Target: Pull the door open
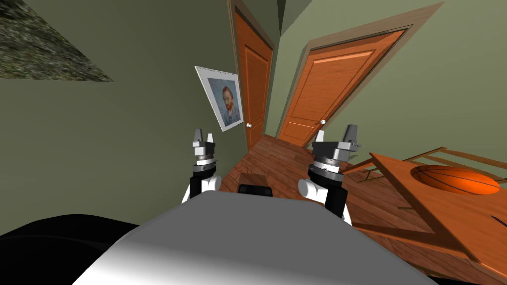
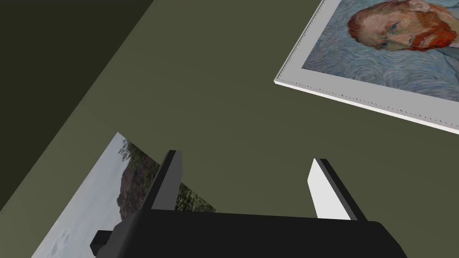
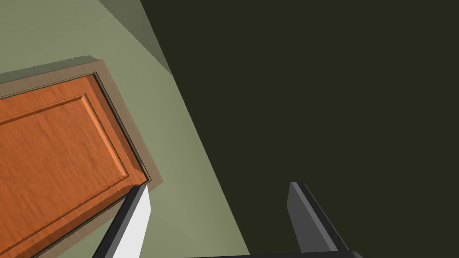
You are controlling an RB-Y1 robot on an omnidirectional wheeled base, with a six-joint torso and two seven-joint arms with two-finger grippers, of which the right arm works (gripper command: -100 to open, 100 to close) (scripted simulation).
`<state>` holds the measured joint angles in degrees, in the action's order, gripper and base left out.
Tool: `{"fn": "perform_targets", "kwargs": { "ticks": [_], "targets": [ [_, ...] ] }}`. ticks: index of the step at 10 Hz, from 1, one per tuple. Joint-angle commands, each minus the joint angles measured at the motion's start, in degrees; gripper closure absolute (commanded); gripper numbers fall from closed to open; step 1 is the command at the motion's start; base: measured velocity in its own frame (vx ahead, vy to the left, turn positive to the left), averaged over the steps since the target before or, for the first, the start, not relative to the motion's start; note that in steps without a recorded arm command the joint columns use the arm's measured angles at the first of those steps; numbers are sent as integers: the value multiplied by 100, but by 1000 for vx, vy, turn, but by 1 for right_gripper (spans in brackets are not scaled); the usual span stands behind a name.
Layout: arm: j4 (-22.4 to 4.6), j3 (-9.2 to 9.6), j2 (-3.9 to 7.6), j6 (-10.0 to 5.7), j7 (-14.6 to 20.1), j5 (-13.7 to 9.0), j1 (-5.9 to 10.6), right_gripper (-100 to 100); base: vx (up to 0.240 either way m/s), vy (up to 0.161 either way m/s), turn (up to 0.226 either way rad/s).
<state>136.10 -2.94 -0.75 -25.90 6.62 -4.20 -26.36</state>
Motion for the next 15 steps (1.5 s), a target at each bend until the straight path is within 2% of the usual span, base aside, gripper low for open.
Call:
{"fn": "perform_targets", "kwargs": {
  "ticks": [1,5,8,15],
  "targets": [
    [-187,10,60,-46,-142,58,64,-100,17,81,63],
    [-597,31,165,-147,-451,185,204,-100,104,-68,86],
    [-1070,55,265,-263,-808,332,365,-100,113,-68,107],
    [-1920,100,400,-472,-1451,595,656,-100,89,-46,87]
  ]
}}
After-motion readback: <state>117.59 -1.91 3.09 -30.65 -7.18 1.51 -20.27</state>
